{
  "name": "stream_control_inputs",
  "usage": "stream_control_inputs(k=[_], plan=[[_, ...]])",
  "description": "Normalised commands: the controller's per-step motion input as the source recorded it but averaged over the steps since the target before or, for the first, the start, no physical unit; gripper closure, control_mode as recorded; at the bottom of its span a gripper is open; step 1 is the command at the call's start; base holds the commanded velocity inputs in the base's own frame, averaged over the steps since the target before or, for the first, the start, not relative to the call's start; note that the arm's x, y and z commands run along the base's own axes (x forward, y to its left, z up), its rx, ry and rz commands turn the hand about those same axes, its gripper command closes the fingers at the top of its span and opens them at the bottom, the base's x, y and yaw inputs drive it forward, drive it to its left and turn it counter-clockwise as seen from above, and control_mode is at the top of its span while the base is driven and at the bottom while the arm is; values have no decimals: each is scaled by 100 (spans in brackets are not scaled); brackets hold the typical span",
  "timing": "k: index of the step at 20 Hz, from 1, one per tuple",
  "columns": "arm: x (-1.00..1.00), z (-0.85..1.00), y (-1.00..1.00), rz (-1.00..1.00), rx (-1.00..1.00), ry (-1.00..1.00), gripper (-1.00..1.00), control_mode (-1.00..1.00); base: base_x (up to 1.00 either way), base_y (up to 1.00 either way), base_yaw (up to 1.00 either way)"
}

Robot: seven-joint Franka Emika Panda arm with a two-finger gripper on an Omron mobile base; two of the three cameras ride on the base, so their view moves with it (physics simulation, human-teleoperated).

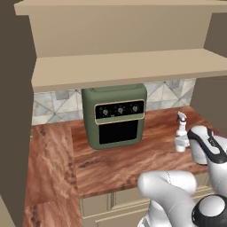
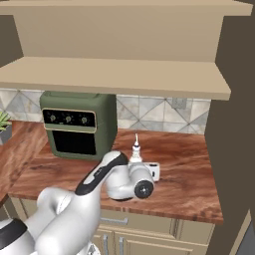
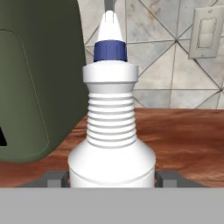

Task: Move the cutting board and knife to the sink. Then move spray from the cabinet to the counter.

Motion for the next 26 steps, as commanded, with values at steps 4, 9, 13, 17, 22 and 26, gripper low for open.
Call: stream_control_inputs(k=[4,9,13,17,22,26], plan=[[6,-24,-8,0,0,0,100,-100,0,0,0],[7,-24,-4,0,0,0,100,-100,0,0,0],[7,-22,-4,0,0,0,100,-100,0,0,0],[4,-18,-6,0,0,0,100,-100,0,0,0],[0,-19,-3,0,-1,0,100,-100,0,0,0],[-1,-9,0,0,0,-1,-100,-100,0,0,0]])
